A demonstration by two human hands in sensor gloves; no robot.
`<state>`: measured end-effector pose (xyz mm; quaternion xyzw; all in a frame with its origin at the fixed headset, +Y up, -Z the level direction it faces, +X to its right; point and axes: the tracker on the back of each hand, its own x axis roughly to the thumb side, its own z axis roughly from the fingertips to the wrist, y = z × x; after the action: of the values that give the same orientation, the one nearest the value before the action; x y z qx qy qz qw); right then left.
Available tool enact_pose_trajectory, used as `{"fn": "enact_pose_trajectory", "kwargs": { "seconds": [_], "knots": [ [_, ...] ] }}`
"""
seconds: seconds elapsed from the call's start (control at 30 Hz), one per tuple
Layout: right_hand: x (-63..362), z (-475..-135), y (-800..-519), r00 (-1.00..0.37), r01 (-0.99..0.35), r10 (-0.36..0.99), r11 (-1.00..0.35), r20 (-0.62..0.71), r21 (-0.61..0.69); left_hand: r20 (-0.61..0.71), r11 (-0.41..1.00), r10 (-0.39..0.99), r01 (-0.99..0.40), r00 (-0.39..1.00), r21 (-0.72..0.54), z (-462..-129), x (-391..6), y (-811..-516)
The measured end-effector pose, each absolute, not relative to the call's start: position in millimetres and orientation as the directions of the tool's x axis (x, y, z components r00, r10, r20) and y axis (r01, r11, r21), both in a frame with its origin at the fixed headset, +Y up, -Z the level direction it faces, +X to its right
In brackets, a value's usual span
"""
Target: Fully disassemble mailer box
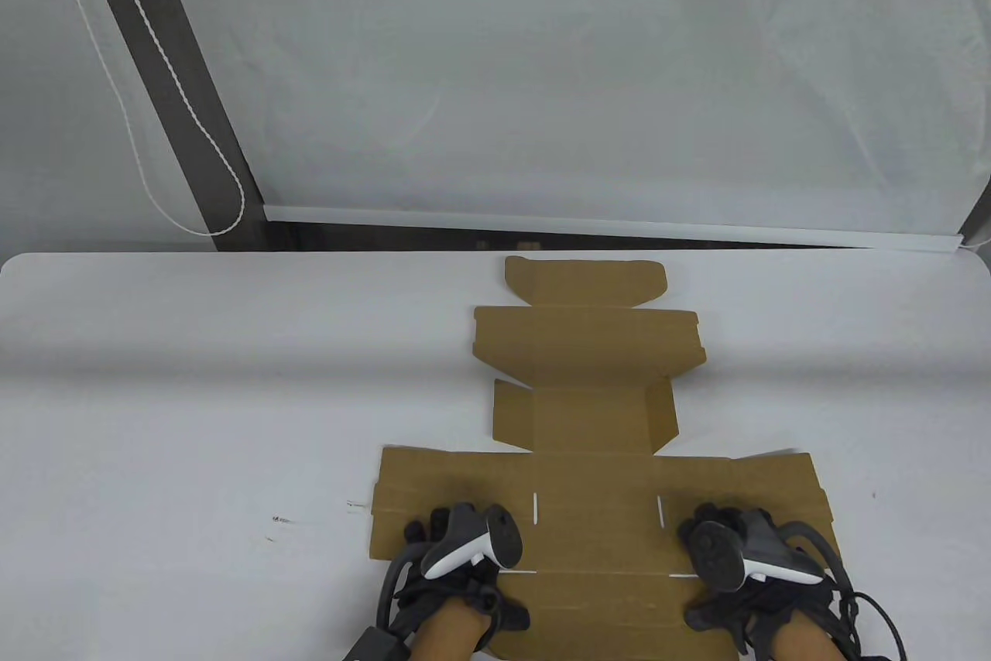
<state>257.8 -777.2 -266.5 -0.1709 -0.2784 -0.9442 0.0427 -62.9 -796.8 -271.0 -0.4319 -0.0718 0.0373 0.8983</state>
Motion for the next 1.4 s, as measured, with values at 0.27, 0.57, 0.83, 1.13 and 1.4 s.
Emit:
{"fn": "enact_pose_trajectory", "kwargs": {
  "seconds": [0.27,0.57,0.83,1.13,1.4],
  "knots": [
    [251,-267,-753,-0.899,0.007,0.113,-0.962,0.423,0.272,0.134,0.618,0.178,-0.005,0.975,-0.786,-270,-59,-793],
    [277,-265,-726,-0.891,-0.227,0.161,-0.968,0.423,-0.110,0.122,0.793,0.492,-0.387,0.862,-0.471,-283,-86,-749],
    [255,-275,-726,-0.892,-0.199,0.108,-0.965,0.438,-0.168,0.214,0.807,0.578,-0.515,0.787,-0.287,-278,-106,-717],
    [259,-339,-763,-0.960,0.119,-0.062,-0.974,0.273,0.195,0.219,0.778,0.383,-0.186,0.897,-0.600,-280,-83,-751],
    [293,-341,-786,-0.955,-0.195,0.264,-0.901,0.134,0.388,0.204,0.821,0.414,-0.267,0.887,-0.505,-284,-84,-750]
  ]
}}
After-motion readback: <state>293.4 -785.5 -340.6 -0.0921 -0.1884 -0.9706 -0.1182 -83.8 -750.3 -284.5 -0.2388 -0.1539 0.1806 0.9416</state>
